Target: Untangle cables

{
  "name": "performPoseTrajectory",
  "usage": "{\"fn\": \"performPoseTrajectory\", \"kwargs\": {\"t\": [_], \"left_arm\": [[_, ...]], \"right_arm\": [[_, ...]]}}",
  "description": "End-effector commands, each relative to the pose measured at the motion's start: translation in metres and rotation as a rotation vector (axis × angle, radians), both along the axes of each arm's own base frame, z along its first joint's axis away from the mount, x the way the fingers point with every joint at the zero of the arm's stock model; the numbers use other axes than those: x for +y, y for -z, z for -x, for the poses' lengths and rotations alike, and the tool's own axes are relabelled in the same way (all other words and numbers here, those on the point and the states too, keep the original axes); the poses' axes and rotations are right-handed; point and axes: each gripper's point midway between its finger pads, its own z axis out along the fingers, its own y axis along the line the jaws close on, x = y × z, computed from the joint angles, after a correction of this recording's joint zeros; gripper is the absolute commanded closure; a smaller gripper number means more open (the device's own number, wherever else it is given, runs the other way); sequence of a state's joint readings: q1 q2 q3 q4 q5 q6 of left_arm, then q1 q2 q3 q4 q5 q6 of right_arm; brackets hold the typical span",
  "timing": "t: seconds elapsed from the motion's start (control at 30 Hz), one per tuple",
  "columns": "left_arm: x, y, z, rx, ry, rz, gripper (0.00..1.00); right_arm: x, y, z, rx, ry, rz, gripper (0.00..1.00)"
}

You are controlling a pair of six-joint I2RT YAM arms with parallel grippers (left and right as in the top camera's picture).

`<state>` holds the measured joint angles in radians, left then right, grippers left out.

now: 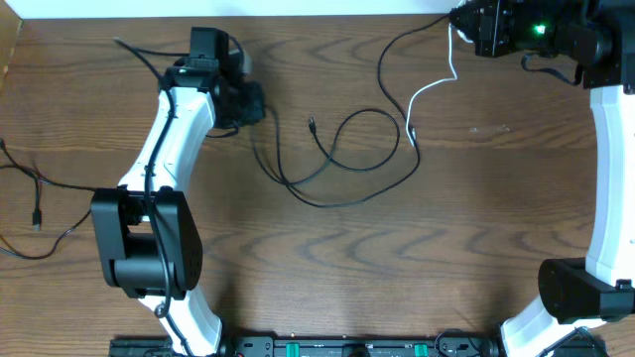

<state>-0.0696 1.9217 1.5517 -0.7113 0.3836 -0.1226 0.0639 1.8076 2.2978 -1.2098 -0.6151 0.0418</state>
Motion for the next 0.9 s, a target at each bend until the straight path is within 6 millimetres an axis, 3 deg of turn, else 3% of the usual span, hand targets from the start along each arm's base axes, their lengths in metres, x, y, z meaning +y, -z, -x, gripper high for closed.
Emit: {"fn": "performPoseTrajectory", "kwargs": {"t": [0.0, 0.17, 0.27, 0.37, 0.5, 0.67, 0.87], "left_arm": [[-0.045, -0.076, 0.008, -0.196, 0.27, 0.212, 0.79], [-0.04, -0.119, 0.016, -0.301, 0.261, 0.173, 0.37], [-0.032, -0.138, 0.021, -0.329, 0.205, 0.147, 0.3], [-0.032, -0.143, 0.023, -0.317, 0.162, 0.168, 0.25], [-0.045, -0.141, 0.029, -0.277, 0.166, 0.228, 0.0], [-0.089, -0.14, 0.044, -0.25, 0.312, 0.358, 0.02], [-0.148, -0.112, 0.056, -0.222, 0.503, 0.387, 0.02]], "right_arm": [[0.001, -0.002, 0.001, 0.006, -0.008, -0.021, 0.99], [0.001, -0.001, 0.002, 0.01, -0.008, -0.02, 0.99], [0.001, -0.001, 0.002, 0.01, -0.008, -0.02, 0.99], [0.001, -0.001, 0.002, 0.011, -0.007, -0.02, 0.99], [0.001, 0.0, 0.003, 0.017, -0.008, -0.02, 0.99], [0.001, 0.001, 0.003, 0.02, -0.008, -0.02, 0.99], [0.001, 0.003, 0.005, 0.032, -0.008, -0.018, 0.99]]}}
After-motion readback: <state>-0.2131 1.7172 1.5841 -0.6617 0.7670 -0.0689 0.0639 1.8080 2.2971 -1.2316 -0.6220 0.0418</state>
